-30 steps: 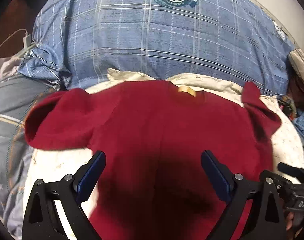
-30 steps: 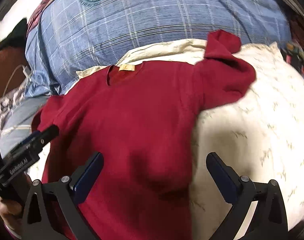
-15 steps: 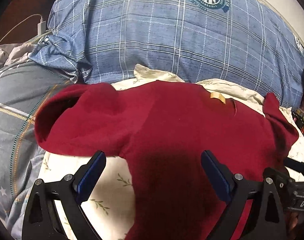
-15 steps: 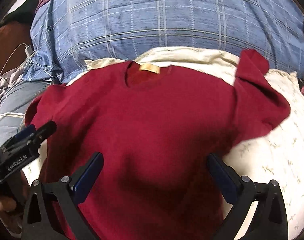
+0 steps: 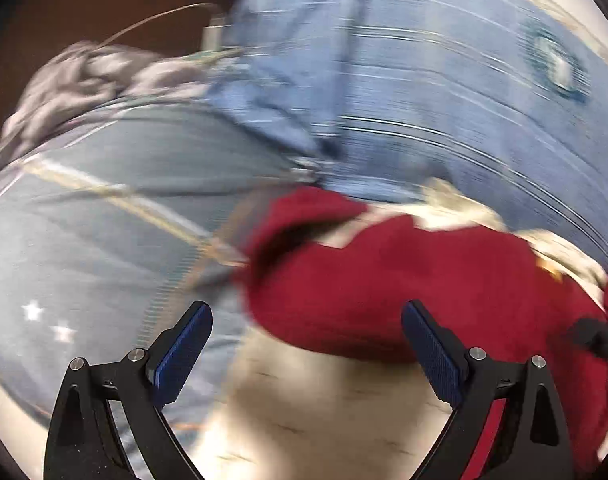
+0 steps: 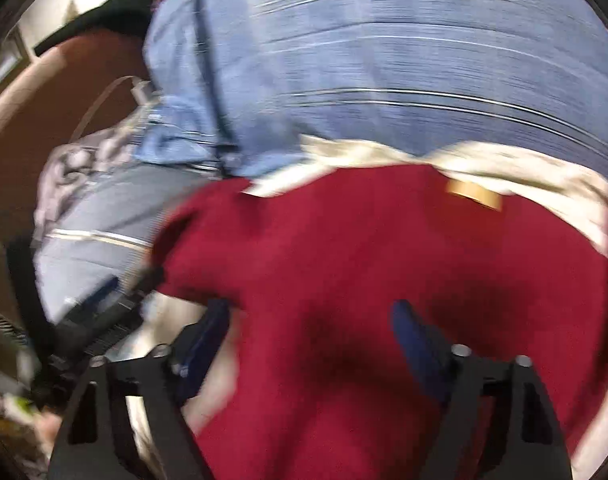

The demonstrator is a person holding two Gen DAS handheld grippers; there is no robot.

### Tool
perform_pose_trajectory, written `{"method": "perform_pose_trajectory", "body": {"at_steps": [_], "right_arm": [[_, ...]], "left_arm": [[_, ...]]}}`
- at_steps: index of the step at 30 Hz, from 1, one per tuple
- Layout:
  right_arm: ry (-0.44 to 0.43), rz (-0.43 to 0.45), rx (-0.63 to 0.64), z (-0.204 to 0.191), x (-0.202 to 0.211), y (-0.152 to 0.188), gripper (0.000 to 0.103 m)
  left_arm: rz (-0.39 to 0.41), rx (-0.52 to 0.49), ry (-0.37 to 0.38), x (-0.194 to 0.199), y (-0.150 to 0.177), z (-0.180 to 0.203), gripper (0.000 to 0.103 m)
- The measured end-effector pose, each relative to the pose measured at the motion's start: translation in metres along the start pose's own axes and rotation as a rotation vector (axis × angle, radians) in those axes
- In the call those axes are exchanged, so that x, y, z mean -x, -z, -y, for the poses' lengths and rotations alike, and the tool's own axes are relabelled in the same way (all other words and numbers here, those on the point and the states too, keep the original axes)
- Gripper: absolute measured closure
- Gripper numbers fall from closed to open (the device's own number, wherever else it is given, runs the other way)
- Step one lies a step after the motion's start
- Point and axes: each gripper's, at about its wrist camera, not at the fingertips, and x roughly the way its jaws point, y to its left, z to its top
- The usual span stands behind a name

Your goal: Fold small clothes

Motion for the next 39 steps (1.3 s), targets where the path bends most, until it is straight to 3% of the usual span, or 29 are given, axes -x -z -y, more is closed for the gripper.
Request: {"method": "perform_pose_trajectory", "body": {"at_steps": [2, 5, 10, 14, 17, 21, 22, 23, 24, 25, 28, 31, 34, 36, 38, 39], "right_arm": [[-0.072, -0.012, 0.008, -0.022, -0.018, -0.021, 0.026], [-0.106, -0.033, 0.066, -0.057, -0.053, -0.052, 0.027], [-0.156, -0.125, 0.053, -0.083, -0.116, -0.093, 0.028], [-0.114, -0.219, -0.023, -0.077, -0.171, -0.106, 0.027], [-0.154, -0.292, -0.143, -0.058, -0.209, -0.104, 0.027], [-0.174, -0.301, -0.19, -0.049, -0.241, -0.097, 0.031], [-0.164, -0.256, -0.179, -0.051, -0.241, -0.098, 0.033], [-0.14, -0.229, -0.158, -0.054, -0.241, -0.099, 0.052], [-0.13, -0.229, -0.145, -0.055, -0.242, -0.099, 0.088], [-0.136, -0.242, -0.152, -0.054, -0.244, -0.097, 0.097], [-0.154, -0.181, -0.162, -0.051, -0.222, -0.093, 0.097], [-0.197, -0.085, -0.156, -0.047, -0.176, -0.096, 0.097], [-0.24, 0.022, -0.144, -0.037, -0.11, -0.1, 0.097], [-0.239, 0.092, -0.127, -0.024, -0.067, -0.103, 0.097], [-0.211, 0.169, -0.119, -0.005, -0.017, -0.097, 0.097], [-0.192, 0.194, -0.116, 0.003, 0.001, -0.094, 0.097]], "left_arm": [[-0.022, 0.056, -0.034, -0.008, 0.0, -0.011, 0.007], [-0.077, 0.105, -0.023, -0.023, -0.001, -0.016, 0.007], [-0.104, 0.064, -0.038, -0.037, -0.003, -0.006, 0.007], [-0.113, 0.081, -0.025, -0.047, -0.012, -0.022, 0.007], [-0.127, 0.093, -0.015, -0.052, -0.014, -0.026, 0.007], [-0.115, 0.096, -0.01, -0.051, -0.015, -0.028, 0.007], [-0.118, 0.094, -0.01, -0.053, -0.015, -0.028, 0.007], [-0.122, 0.091, -0.006, -0.053, -0.014, -0.028, 0.007], [-0.125, 0.09, -0.005, -0.053, -0.014, -0.027, 0.007], [-0.127, 0.093, -0.008, -0.054, -0.014, -0.028, 0.007], [-0.115, 0.111, -0.007, -0.053, -0.015, -0.03, 0.007], [-0.074, 0.146, 0.046, -0.042, -0.017, -0.034, 0.007], [0.0, 0.182, 0.238, -0.023, -0.018, -0.036, 0.008], [0.034, 0.182, 0.445, -0.012, -0.018, -0.031, 0.008], [0.018, 0.1, 0.53, -0.006, -0.016, -0.016, 0.007], [0.018, 0.05, 0.527, -0.004, -0.014, -0.008, 0.008]]}}
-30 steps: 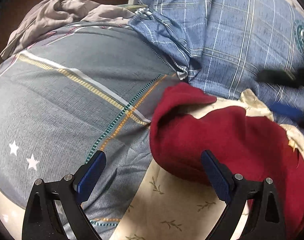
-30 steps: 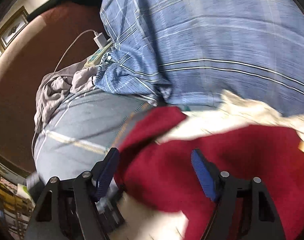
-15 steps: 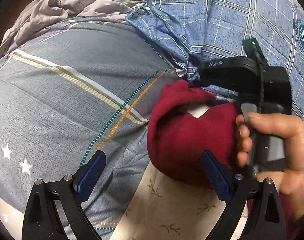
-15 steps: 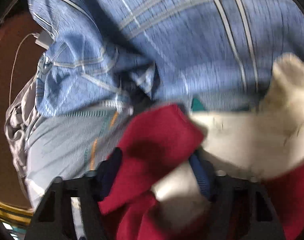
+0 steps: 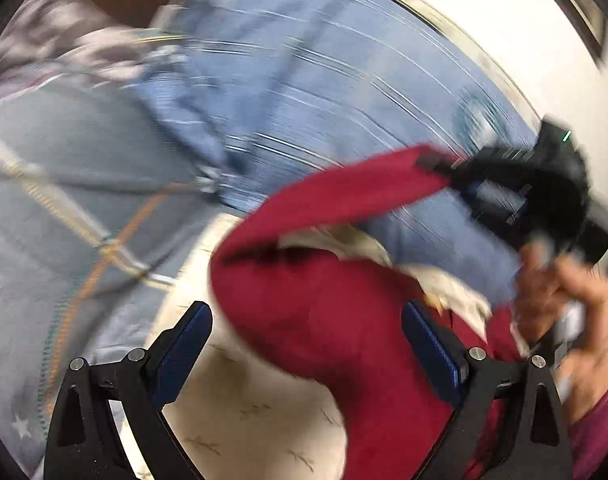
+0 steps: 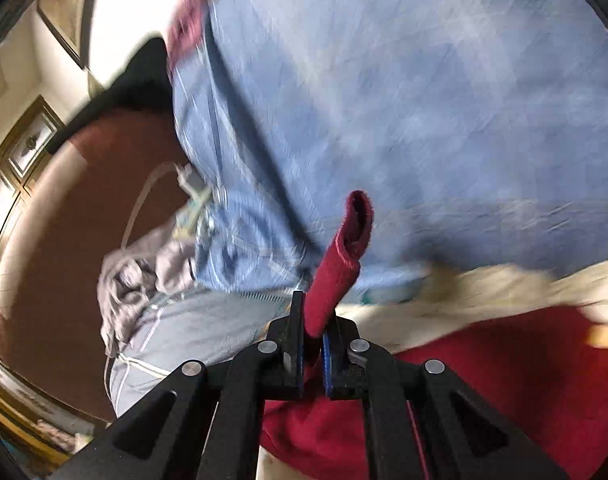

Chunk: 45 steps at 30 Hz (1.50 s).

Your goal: Fold small clothes

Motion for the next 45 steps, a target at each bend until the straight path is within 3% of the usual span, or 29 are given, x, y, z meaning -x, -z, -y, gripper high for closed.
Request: {"method": "perform_pose_trajectory", "body": {"at_steps": [3, 7, 12, 14, 17, 19, 21, 24, 25, 27, 29, 32, 34, 37, 41, 43, 44, 45], "right_arm": [[0.112, 0.094, 0.017, 0.024, 0.054, 0.001, 0.097], [0.236, 0.138, -0.07, 0.086, 0.114, 0.013, 0.097], [0.353, 0.072, -0.163, 0.157, 0.144, 0.05, 0.097], [0.417, 0.046, -0.155, 0.168, 0.145, 0.066, 0.097], [0.438, 0.005, -0.18, 0.183, 0.139, 0.083, 0.097], [0.481, -0.056, -0.192, 0.191, 0.133, 0.09, 0.09], [0.555, -0.096, -0.203, 0.197, 0.138, 0.094, 0.074], [0.626, -0.02, -0.161, 0.183, 0.159, 0.092, 0.063], [0.619, 0.003, -0.138, 0.175, 0.163, 0.089, 0.06], [0.523, 0.031, -0.059, 0.151, 0.156, 0.083, 0.053], [0.382, -0.02, 0.065, 0.121, 0.123, 0.075, 0.049], [0.252, -0.135, 0.23, 0.084, 0.053, 0.074, 0.05], [0.243, -0.202, 0.331, 0.071, 0.004, 0.074, 0.05], [0.194, -0.335, 0.376, 0.07, -0.045, 0.08, 0.049], [0.253, -0.405, 0.484, 0.071, -0.072, 0.097, 0.052], [0.257, -0.408, 0.515, 0.069, -0.069, 0.102, 0.066], [0.263, -0.406, 0.545, 0.064, -0.066, 0.103, 0.095], [0.278, -0.4, 0.57, 0.061, -0.063, 0.103, 0.1]], "left_arm": [[-0.008, -0.145, -0.026, -0.002, 0.008, 0.022, 0.008], [-0.015, -0.127, 0.019, -0.003, 0.01, 0.024, 0.007], [-0.062, -0.098, -0.03, -0.021, 0.011, 0.026, 0.008], [-0.061, -0.111, -0.042, -0.025, 0.012, 0.031, 0.008], [-0.077, -0.143, -0.059, -0.033, 0.017, 0.041, 0.008], [-0.104, -0.18, -0.099, -0.042, 0.022, 0.049, 0.007], [-0.147, -0.228, -0.215, -0.057, 0.028, 0.053, 0.007], [-0.193, -0.246, -0.337, -0.072, 0.032, 0.05, 0.008], [-0.191, -0.235, -0.355, -0.073, 0.031, 0.048, 0.008], [-0.187, -0.201, -0.359, -0.075, 0.027, 0.046, 0.008], [-0.188, -0.176, -0.354, -0.076, 0.026, 0.045, 0.008], [-0.206, -0.179, -0.366, -0.081, 0.026, 0.045, 0.008], [-0.205, -0.182, -0.365, -0.082, 0.026, 0.046, 0.008], [-0.192, -0.18, -0.353, -0.078, 0.025, 0.041, 0.008], [-0.18, -0.157, -0.341, -0.077, 0.021, 0.035, 0.008], [-0.177, -0.145, -0.331, -0.077, 0.02, 0.034, 0.008], [-0.175, -0.14, -0.327, -0.077, 0.02, 0.033, 0.008], [-0.173, -0.138, -0.326, -0.076, 0.02, 0.033, 0.008]]}}
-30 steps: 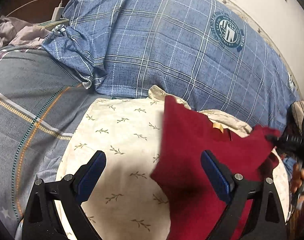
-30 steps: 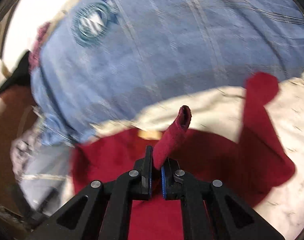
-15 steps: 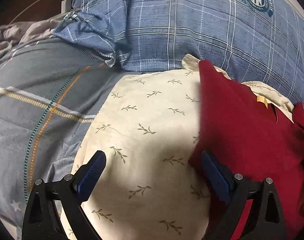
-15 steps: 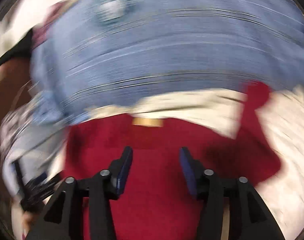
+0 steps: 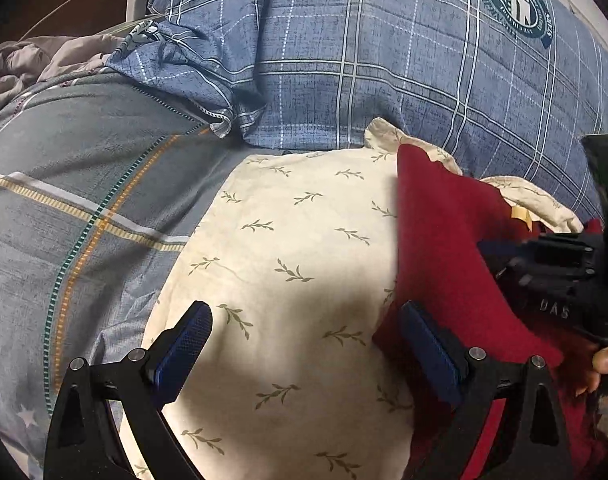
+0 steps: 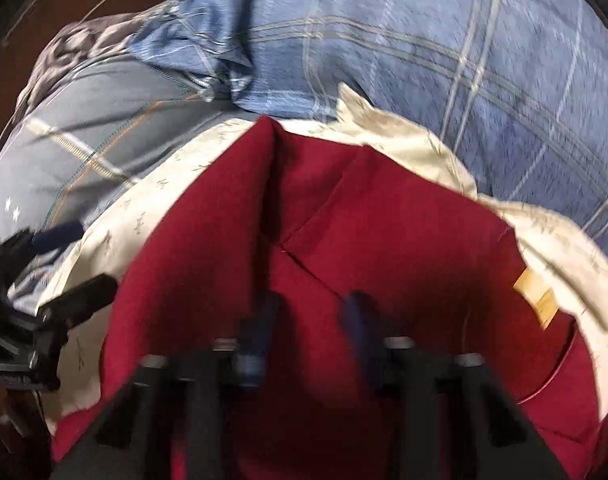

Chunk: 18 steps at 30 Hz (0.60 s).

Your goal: Fold small clothes

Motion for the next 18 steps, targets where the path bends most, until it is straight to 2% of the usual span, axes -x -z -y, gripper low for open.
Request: {"method": "perform_pose_trajectory", "body": {"at_steps": [4, 7, 10, 13, 14, 15, 17, 18], "right_arm": [[0.087, 0.051, -0.009, 0.0, 0.016, -0.004, 0.1], [0.167, 0.074, -0.104, 0.013, 0.012, -0.009, 0.1], [0.176, 0.035, -0.177, 0.019, -0.01, -0.011, 0.099], [0.146, 0.069, -0.242, 0.016, 0.002, -0.008, 0.092], [0.112, 0.084, -0.278, 0.016, 0.013, -0.003, 0.085], [0.088, 0.103, -0.307, 0.015, 0.025, 0.004, 0.072], [0.071, 0.148, -0.339, 0.011, 0.049, 0.024, 0.055], [0.076, 0.156, -0.34, 0.008, 0.054, 0.034, 0.053]], "left_arm": [[0.007, 0.005, 0.004, 0.002, 0.0, 0.001, 0.008], [0.043, 0.035, 0.026, 0.008, -0.001, -0.001, 0.008], [0.045, 0.045, 0.04, 0.006, 0.0, -0.001, 0.008], [0.038, 0.027, 0.042, 0.005, 0.0, 0.004, 0.008], [0.046, 0.018, 0.042, 0.006, 0.0, 0.006, 0.008], [0.051, 0.011, 0.044, 0.008, 0.001, 0.008, 0.008], [0.062, -0.002, 0.049, 0.01, 0.001, 0.011, 0.008], [0.066, -0.006, 0.05, 0.011, 0.001, 0.013, 0.008]]}}
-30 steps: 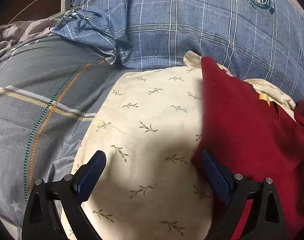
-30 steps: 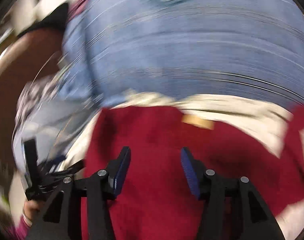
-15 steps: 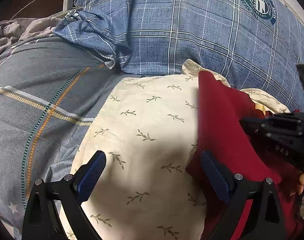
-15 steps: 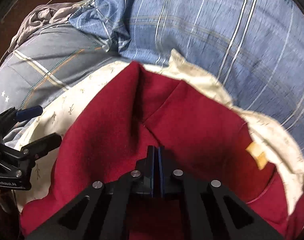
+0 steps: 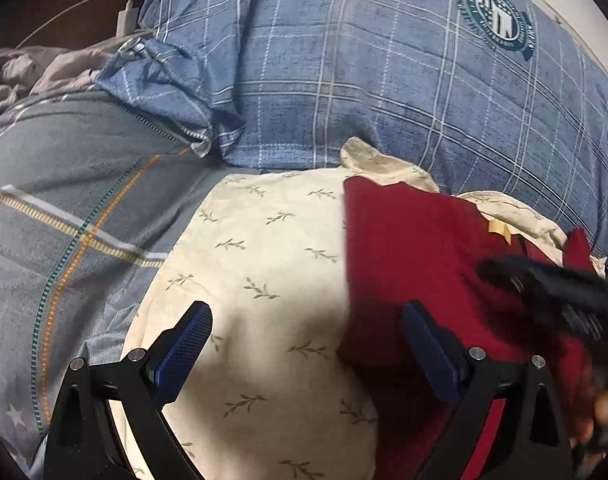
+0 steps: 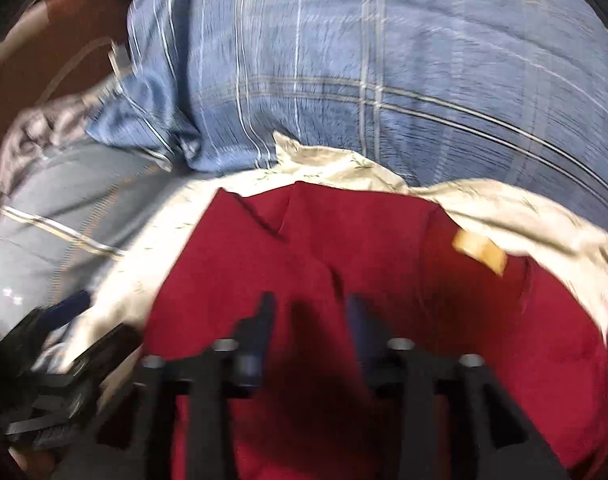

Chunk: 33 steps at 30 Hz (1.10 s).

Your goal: Fold small clothes

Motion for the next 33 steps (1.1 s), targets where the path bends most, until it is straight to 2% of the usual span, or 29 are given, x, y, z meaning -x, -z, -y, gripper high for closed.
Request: {"method": "perform_pose_trajectory", "body": {"at_steps": [2, 4, 6, 8, 11, 12, 14, 16, 17, 18, 20, 23, 25, 26, 27, 33], "right_arm": [[0.021, -0.062, 0.014, 0.005, -0.006, 0.019, 0.053], [-0.014, -0.111, -0.027, 0.018, -0.011, 0.029, 0.053], [-0.033, -0.099, -0.113, 0.033, 0.005, 0.027, 0.053], [-0.041, -0.051, -0.178, 0.052, 0.03, 0.028, 0.053], [0.066, 0.004, -0.227, 0.086, 0.055, 0.033, 0.043], [0.121, -0.001, -0.249, 0.1, 0.059, 0.037, 0.042], [0.172, -0.017, -0.294, 0.123, 0.06, 0.044, 0.042], [0.206, -0.024, -0.317, 0.147, 0.061, 0.052, 0.044], [0.24, -0.033, -0.331, 0.158, 0.061, 0.057, 0.049], [0.239, -0.031, -0.362, 0.168, 0.06, 0.062, 0.059], [0.18, -0.005, -0.447, 0.184, 0.066, 0.074, 0.064], [0.166, 0.019, -0.451, 0.179, 0.083, 0.077, 0.061], [0.16, 0.067, -0.462, 0.171, 0.098, 0.082, 0.051], [0.154, 0.112, -0.474, 0.169, 0.108, 0.086, 0.042], [0.162, 0.139, -0.481, 0.168, 0.113, 0.089, 0.037], [0.199, 0.16, -0.421, 0.159, 0.103, 0.073, 0.039]], "left_arm": [[-0.005, -0.013, 0.005, -0.002, 0.0, 0.006, 0.007], [-0.034, -0.05, -0.001, -0.01, 0.002, 0.016, 0.008], [-0.047, -0.083, -0.017, -0.015, 0.005, 0.024, 0.008], [-0.039, -0.092, -0.032, -0.016, 0.007, 0.029, 0.008], [-0.043, -0.065, -0.029, -0.012, 0.006, 0.028, 0.008], [-0.037, -0.053, -0.02, -0.009, 0.006, 0.027, 0.008], [-0.023, -0.045, -0.01, -0.004, 0.005, 0.027, 0.008], [-0.007, -0.05, -0.006, 0.001, 0.005, 0.028, 0.008], [0.002, -0.054, 0.004, 0.003, 0.006, 0.029, 0.008], [0.006, -0.056, 0.011, 0.005, 0.007, 0.03, 0.008], [0.003, -0.066, 0.017, 0.006, 0.009, 0.031, 0.008], [-0.005, -0.089, 0.007, 0.006, 0.01, 0.034, 0.008], [0.002, -0.087, 0.014, 0.008, 0.01, 0.034, 0.008], [0.005, -0.085, 0.019, 0.009, 0.009, 0.035, 0.008], [0.01, -0.084, 0.023, 0.01, 0.009, 0.035, 0.008], [0.034, -0.097, 0.046, 0.019, 0.011, 0.038, 0.007]]}}
